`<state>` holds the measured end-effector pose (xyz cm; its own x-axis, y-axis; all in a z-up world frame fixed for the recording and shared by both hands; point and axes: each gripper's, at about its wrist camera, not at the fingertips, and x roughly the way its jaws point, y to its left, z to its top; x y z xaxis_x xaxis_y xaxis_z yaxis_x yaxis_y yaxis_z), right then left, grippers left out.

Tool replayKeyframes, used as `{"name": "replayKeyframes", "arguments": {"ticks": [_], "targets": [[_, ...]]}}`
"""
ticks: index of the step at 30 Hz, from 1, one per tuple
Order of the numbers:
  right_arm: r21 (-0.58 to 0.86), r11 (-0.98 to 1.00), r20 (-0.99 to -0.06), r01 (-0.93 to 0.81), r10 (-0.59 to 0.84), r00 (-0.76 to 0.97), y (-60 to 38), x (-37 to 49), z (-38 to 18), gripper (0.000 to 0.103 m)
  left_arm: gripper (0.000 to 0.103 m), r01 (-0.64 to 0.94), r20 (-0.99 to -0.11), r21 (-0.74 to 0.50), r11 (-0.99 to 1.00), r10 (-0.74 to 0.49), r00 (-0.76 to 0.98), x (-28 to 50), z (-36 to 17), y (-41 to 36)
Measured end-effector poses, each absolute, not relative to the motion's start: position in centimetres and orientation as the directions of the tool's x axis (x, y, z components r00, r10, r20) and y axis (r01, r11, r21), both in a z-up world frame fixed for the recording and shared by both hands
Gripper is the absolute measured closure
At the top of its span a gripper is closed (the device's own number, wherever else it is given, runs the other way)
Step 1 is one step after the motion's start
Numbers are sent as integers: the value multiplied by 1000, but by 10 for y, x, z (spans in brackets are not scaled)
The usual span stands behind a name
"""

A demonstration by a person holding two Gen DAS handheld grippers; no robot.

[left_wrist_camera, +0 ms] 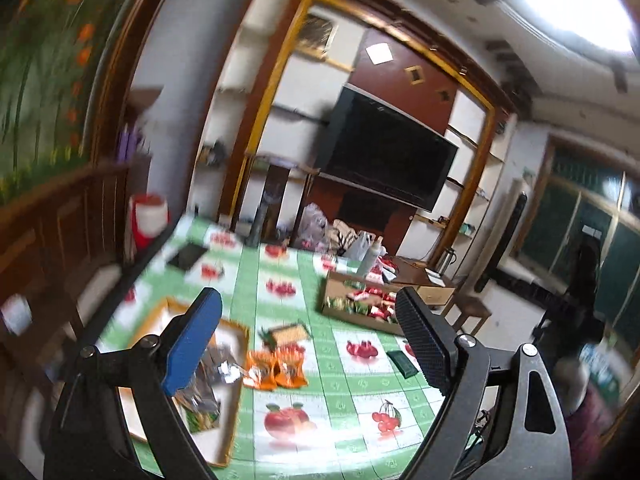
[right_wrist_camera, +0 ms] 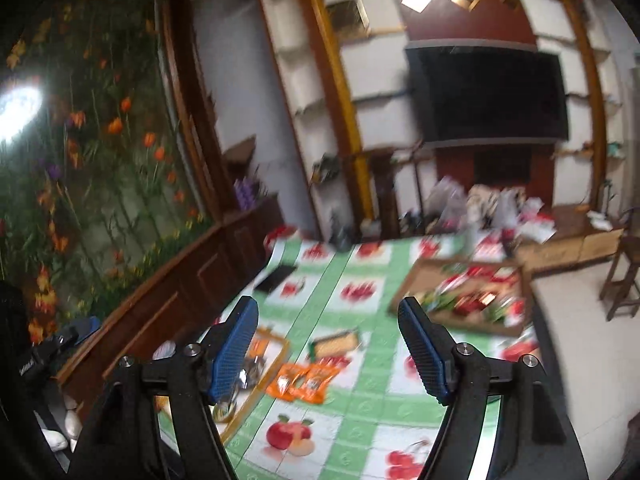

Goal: Organize snacks

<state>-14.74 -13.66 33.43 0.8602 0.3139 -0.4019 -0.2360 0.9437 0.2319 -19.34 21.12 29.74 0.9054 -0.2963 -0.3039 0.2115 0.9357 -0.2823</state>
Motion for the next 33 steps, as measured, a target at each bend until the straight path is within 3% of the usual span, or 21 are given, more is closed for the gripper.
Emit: {"name": "replayKeyframes", "arguments": {"ticks": [5, 8, 11, 13, 15, 20, 27, 30, 33], "targets": [[77, 986, -271, -148, 164, 948, -167, -202, 451, 29, 14, 119, -181, -11, 993, -119, 976, -226, 411, 194], [37, 998, -144, -55, 60, 988, -186, -241, 521, 25, 0, 19, -67, 92, 996, -13, 998, -246, 473, 190], [110, 994, -90, 13, -3, 996, -214, -265, 575, 22, 0, 11, 57, 74, 997, -15, 998, -266, 512, 202], [155, 983, -84, 99, -86, 993, -237, -276, 607, 22, 0, 80, 31, 12, 997, -80, 996, -263, 514, 217], [190, 973, -79, 134, -121, 990, -255, -284, 618, 21, 0, 195, -70, -83, 977, -201, 977, -244, 494, 232], [260, 954, -119, 151, -123, 985, -287, -282, 589, 14, 0, 284, -142, -122, 951, -299, 944, -217, 432, 230], [166, 976, -260, 144, -98, 961, -270, -229, 490, 14, 0, 324, -172, -122, 938, -342, 924, -213, 406, 230], [154, 986, -367, 66, -5, 930, -251, -195, 428, 12, 0, 405, -216, -219, 888, -449, 867, -214, 376, 232], [229, 973, -504, -32, 147, 851, -229, -149, 353, 13, 0, 444, -267, -381, 811, -556, 787, -184, 316, 230]]}}
